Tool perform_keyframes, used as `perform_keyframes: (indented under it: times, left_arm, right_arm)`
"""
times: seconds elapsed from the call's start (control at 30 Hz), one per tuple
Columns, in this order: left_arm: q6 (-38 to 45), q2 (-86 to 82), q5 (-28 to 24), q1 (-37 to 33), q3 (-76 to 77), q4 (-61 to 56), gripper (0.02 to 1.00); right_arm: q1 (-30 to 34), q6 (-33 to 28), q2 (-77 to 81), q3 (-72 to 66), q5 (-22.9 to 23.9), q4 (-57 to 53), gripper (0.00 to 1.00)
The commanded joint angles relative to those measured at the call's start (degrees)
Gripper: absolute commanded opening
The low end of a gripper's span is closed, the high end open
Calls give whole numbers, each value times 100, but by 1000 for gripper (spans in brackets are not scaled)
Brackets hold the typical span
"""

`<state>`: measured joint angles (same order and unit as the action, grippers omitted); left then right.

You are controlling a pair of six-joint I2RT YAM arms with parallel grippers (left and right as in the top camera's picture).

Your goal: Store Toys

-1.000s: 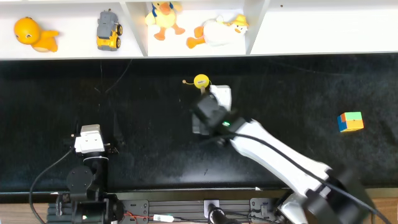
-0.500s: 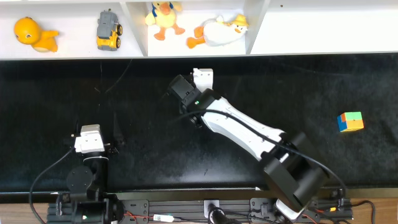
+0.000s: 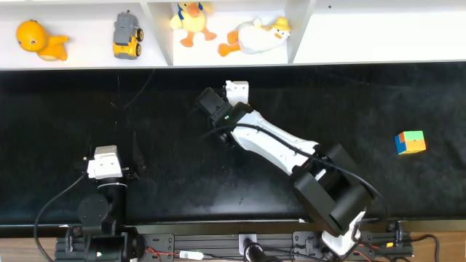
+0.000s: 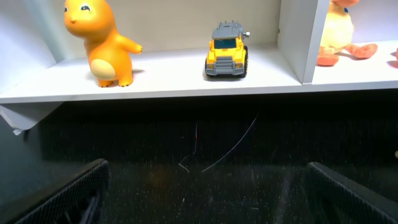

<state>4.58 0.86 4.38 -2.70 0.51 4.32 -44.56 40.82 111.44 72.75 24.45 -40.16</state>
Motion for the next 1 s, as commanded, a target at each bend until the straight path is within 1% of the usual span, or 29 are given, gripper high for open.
perform_keyframes:
  times: [0.03,0.1,0.17,0.3,0.4,0.53,0.67,0.83,0.93,1.0]
  left_arm:
    - [-15,-70,66,20,-7,9,996]
    - [-17,-70,66,20,-7,9,998]
    - [-17,-70,66,20,-7,9,998]
    - [-15,-70,68,20,-7,9,998]
    - [-15,-70,66,20,-7,9,996]
    - [-15,-70,66,20,-7,9,998]
    - [-15,-70,66,20,-7,9,998]
    - [-17,-70,66,20,-7,9,998]
    - [-15,-70,66,20,-7,9,998]
    - [-17,-70,66,20,-7,9,998]
  right_arm:
    - [37,55,70,125,66,15,533]
    - [37,55,68,125,63,20,437]
    - [37,57,68,125,52,15,375]
    - [72,55,-55,122,24,-13,286]
    - [227,55,-319,11,-114,-46,235]
    - [509,57,-994,-546,-216,76,207]
    - [769,57,-1991,-1539,-216,404,218]
    - [1281,39,-3486,-2809,-216,494,178]
    - [1687,-249,-4212,-3112,-208,184,180]
    - [1982,-675,-4503,-3097,-197,35,165]
